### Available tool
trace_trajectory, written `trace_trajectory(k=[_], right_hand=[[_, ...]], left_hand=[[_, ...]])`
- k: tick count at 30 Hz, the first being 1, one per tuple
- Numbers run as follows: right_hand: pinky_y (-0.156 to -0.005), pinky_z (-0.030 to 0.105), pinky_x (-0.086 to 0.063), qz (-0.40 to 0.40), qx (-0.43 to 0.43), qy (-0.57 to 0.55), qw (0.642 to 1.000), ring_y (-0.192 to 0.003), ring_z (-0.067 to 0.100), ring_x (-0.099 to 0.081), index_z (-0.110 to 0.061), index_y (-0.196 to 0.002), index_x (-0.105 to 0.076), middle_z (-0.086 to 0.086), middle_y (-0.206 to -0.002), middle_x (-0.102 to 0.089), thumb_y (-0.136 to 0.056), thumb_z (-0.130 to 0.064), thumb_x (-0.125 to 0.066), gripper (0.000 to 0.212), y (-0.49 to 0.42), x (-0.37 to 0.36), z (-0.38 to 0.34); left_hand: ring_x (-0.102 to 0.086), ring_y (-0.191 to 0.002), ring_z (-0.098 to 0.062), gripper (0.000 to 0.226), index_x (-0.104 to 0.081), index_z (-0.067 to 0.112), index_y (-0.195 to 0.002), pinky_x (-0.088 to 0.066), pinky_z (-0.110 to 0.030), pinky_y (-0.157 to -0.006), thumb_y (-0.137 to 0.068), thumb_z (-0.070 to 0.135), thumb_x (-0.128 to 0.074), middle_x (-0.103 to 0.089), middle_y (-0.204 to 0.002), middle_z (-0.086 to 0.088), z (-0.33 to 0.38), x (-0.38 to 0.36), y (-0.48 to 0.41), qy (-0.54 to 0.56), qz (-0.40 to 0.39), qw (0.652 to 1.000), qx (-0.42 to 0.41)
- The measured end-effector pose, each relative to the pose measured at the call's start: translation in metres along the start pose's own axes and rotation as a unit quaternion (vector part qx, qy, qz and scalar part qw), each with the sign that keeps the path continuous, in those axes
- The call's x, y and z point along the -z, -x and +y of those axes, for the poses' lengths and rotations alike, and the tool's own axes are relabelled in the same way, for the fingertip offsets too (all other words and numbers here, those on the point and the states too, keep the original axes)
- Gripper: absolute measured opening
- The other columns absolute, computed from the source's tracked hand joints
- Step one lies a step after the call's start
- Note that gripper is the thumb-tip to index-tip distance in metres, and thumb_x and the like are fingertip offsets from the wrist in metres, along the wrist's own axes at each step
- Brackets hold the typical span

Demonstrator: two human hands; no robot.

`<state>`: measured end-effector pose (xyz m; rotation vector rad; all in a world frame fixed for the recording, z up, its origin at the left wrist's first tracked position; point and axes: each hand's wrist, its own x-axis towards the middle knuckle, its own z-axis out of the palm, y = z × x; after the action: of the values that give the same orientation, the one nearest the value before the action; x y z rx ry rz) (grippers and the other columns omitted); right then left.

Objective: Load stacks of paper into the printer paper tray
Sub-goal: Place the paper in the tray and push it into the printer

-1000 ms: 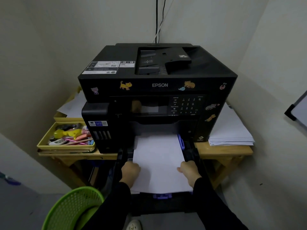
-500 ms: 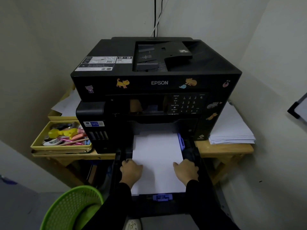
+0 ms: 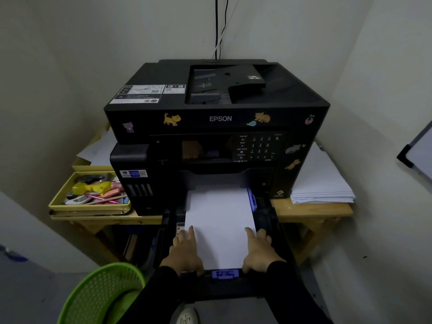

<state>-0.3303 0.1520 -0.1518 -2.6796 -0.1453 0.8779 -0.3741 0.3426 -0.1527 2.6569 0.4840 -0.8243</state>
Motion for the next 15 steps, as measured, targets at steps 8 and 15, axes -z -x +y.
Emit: trace_trajectory(k=[8, 15], right_hand=[[-0.107, 0.041, -0.039, 0.04, 0.002, -0.005, 0.999, -0.133, 0.033, -0.025, -0.024, -0.149, -0.012, 0.011, -0.143, -0.019, -0.067, -0.014, -0.077, 0.105, 0.001, -0.005, 0.002], [-0.115, 0.04, -0.026, 0.077, 0.07, -0.089, 0.991, -0.143, 0.028, -0.014, -0.025, -0.149, -0.021, 0.002, -0.157, -0.013, -0.077, -0.027, -0.06, 0.081, 0.017, -0.007, 0.004]], left_hand=[[-0.005, -0.144, -0.039, 0.116, 0.012, 0.011, -0.151, -0.02, -0.046, -0.118, -0.073, 0.02, -0.074, 0.005, -0.156, -0.02, 0.004, -0.004, 0.005, -0.003, 0.033, 0.999, -0.005], [0.013, -0.147, -0.034, 0.104, 0.008, 0.016, -0.152, -0.007, -0.045, -0.12, -0.076, 0.03, -0.062, 0.022, -0.158, -0.012, 0.006, -0.008, 0.019, 0.091, 0.049, 0.994, -0.038]])
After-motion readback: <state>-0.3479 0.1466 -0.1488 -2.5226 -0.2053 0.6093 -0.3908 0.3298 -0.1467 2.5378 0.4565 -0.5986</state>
